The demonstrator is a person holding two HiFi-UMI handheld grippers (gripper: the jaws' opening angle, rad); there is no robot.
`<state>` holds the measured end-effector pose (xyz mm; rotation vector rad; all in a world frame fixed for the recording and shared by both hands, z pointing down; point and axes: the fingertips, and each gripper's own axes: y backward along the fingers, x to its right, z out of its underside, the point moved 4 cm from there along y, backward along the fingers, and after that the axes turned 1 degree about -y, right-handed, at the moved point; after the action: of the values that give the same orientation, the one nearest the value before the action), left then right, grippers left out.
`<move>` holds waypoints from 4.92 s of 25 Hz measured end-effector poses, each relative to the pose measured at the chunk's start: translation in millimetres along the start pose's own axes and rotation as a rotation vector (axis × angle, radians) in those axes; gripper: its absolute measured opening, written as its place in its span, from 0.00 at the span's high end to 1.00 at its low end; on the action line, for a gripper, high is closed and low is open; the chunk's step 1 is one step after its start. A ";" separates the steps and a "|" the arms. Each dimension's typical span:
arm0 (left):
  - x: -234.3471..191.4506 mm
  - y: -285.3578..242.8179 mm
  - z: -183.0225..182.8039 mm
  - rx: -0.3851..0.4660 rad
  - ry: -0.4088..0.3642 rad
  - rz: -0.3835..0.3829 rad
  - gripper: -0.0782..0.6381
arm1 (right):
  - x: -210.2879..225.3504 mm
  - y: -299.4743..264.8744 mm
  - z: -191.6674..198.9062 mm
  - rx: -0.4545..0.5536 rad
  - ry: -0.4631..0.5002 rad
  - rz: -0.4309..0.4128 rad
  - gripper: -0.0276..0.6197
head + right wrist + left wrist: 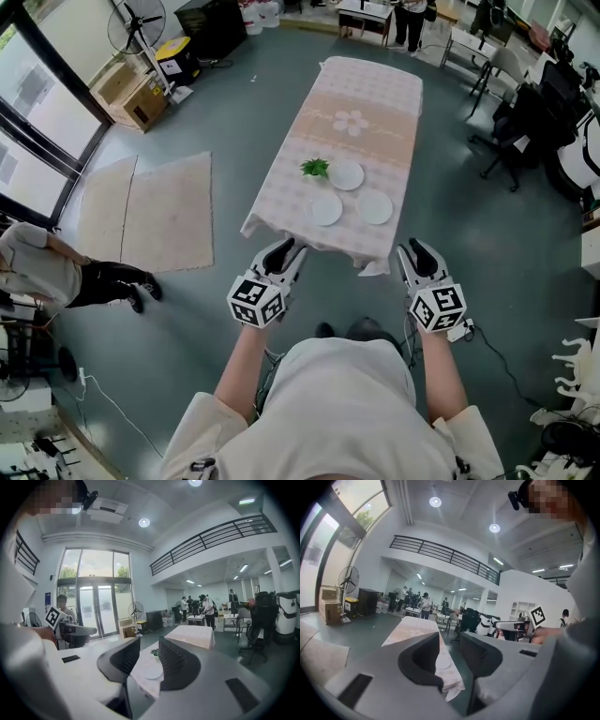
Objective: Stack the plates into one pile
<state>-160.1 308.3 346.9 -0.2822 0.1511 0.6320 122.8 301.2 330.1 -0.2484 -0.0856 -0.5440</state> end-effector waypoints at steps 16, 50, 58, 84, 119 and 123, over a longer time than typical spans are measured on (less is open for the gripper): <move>-35.7 -60.8 -7.7 0.002 0.019 -0.043 0.70 | 50.4 -67.9 -3.9 -0.023 -0.005 -0.045 0.74; -113.6 -228.3 -23.2 -0.102 0.095 -0.167 0.69 | 165.6 -259.0 11.7 -0.228 -0.061 -0.250 0.74; -155.6 -233.1 -10.9 -0.169 0.054 -0.101 0.69 | 140.0 -286.2 27.1 -0.265 -0.076 -0.206 0.74; -232.3 -274.6 170.9 -0.493 0.188 0.038 0.69 | 88.6 -354.5 210.6 -0.593 -0.224 -0.130 0.74; -275.4 -283.1 305.0 -0.718 0.570 -0.130 0.76 | 90.6 -390.5 338.1 -0.791 -0.588 -0.063 0.83; -279.0 -281.3 307.3 -0.729 0.661 -0.143 0.82 | 93.1 -389.9 339.6 -0.800 -0.623 -0.050 0.86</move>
<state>-197.2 29.0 761.7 -1.1969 0.5296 0.4112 -6.2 19.3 754.2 -1.1971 -0.4818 -0.5139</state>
